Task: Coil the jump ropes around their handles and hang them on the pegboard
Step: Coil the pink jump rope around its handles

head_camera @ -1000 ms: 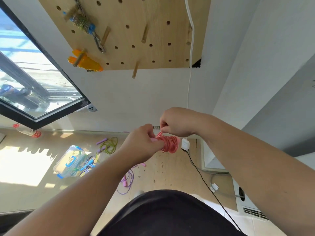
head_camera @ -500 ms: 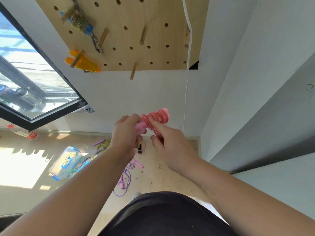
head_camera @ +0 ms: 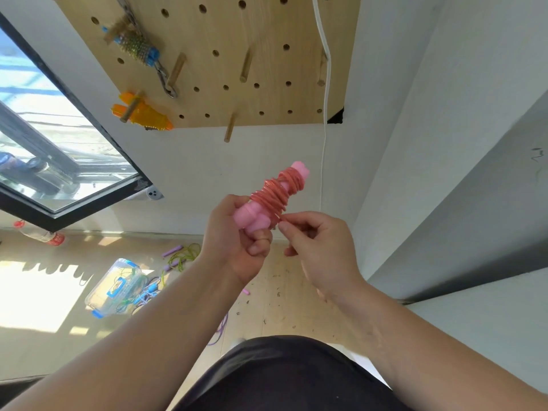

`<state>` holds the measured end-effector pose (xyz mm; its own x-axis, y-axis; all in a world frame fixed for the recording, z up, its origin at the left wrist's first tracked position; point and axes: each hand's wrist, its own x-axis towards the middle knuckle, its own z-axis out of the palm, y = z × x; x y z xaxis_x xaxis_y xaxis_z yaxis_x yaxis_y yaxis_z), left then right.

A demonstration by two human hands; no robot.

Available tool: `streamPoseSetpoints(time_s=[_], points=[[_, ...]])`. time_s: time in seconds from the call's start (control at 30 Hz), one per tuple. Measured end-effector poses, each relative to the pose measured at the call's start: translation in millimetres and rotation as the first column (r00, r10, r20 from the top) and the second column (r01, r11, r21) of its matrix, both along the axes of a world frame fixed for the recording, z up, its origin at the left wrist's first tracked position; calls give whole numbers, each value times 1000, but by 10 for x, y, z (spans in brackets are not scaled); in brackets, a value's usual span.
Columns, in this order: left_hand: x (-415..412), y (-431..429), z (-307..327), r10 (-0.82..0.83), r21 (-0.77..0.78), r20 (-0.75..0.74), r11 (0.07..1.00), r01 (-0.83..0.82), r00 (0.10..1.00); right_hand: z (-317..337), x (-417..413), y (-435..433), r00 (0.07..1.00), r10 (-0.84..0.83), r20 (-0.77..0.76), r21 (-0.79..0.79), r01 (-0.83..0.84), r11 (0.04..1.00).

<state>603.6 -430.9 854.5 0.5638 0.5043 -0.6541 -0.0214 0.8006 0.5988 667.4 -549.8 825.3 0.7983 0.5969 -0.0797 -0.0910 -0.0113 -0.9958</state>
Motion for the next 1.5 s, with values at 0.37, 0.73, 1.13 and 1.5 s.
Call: streamPoseSetpoints(time_s=[0.37,0.73,1.13,1.5], points=[[-126,107,114,-356,14,33,934,356,934,-9,246,-19,959,149,-242,47,-142,989],[-237,246,57,-227,683,-538,446,578,812,-56,285,-104,846,396,-357,210,-340,917],[-391,334,156,-542,802,-576,-519,296,612,-39,294,-156,341,580,-740,393,-481,784],[-475,134,-137,-329,833,-505,57,551,798,90,-90,-141,844,155,-514,-11,-187,982]])
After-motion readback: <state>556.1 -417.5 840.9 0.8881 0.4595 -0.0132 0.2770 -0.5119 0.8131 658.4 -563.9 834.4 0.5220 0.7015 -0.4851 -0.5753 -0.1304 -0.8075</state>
